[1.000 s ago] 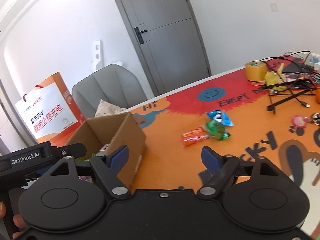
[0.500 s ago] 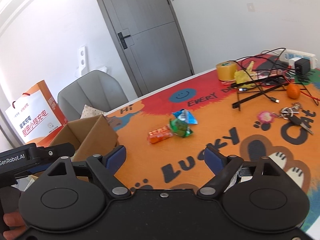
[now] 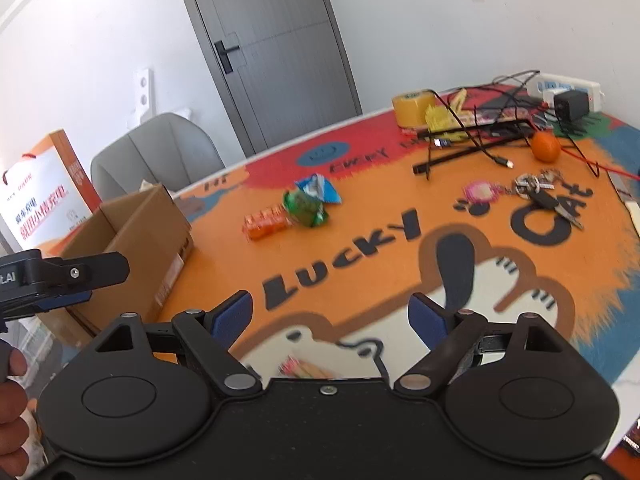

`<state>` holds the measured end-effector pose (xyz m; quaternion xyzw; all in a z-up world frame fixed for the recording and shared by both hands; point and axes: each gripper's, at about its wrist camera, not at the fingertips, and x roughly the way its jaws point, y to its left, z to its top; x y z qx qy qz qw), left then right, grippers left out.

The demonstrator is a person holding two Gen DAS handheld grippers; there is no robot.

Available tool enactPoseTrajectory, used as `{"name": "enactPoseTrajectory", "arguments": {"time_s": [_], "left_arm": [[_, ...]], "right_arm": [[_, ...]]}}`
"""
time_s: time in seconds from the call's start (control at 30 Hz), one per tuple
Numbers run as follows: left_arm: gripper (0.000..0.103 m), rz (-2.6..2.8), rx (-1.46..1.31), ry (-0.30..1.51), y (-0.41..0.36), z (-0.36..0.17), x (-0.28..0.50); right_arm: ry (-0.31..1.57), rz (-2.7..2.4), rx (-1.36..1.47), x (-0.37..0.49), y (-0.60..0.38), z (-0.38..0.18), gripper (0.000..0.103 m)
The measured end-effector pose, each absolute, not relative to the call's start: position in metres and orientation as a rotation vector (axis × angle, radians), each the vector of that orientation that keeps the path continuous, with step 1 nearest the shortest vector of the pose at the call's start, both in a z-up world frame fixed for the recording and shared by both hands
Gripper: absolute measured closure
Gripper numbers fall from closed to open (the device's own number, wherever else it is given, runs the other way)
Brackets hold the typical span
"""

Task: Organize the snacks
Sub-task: 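Move both open tools back to the remaining snacks, then grasp the small clear snack stick with yellow smiley using the right tool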

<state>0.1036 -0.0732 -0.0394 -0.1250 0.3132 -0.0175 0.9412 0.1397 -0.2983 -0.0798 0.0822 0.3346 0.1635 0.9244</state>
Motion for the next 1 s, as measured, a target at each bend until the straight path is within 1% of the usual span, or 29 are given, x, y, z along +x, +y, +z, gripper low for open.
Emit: {"name": "enactPoseTrajectory", "arguments": {"time_s": [0.23,0.33,0.4,0.47,0.53,0.6,0.67,0.7,0.77,0.8,0.87,1.0], "left_arm": [[0.012,-0.054,-0.247,0.665,-0.08,-0.052,0.101],[0.012,-0.055,-0.251,0.672,-0.08,-0.056,0.103],[0.012,-0.056,-0.254,0.676,-0.08,-0.058,0.104],[0.012,-0.058,-0.254,0.684,-0.081,-0.061,0.105],[0.012,-0.06,-0.252,0.69,-0.081,-0.064,0.107],[0.012,-0.058,-0.253,0.697,-0.083,-0.067,0.109],[0.012,-0.059,-0.255,0.707,-0.084,-0.07,0.113],[0.012,-0.061,-0.255,0.712,-0.085,-0.072,0.115],[0.012,-0.062,-0.253,0.718,-0.088,-0.074,0.119],[0.012,-0.062,-0.252,0.722,-0.089,-0.075,0.121],[0.012,-0.064,-0.253,0.726,-0.092,-0.077,0.126],[0.012,-0.067,-0.248,0.725,-0.097,-0.077,0.134]], "right_arm": [[0.702,0.357,0.116,0.133,-0.291,-0.092,0.018],[0.707,0.363,0.082,0.131,-0.286,-0.097,0.02],[0.712,0.364,0.069,0.131,-0.283,-0.101,0.023],[0.719,0.366,0.057,0.132,-0.282,-0.104,0.029],[0.726,0.366,0.045,0.133,-0.28,-0.109,0.032],[0.731,0.37,0.033,0.134,-0.279,-0.113,0.038],[0.741,0.384,0.041,0.136,-0.279,-0.119,0.05],[0.742,0.387,0.038,0.136,-0.279,-0.12,0.053],[0.718,0.368,-0.016,0.135,-0.277,-0.122,0.074],[0.71,0.361,-0.028,0.135,-0.278,-0.122,0.078],[0.71,0.367,0.002,0.139,-0.284,-0.123,0.082],[0.702,0.345,0.047,0.148,-0.295,-0.123,0.084]]}}
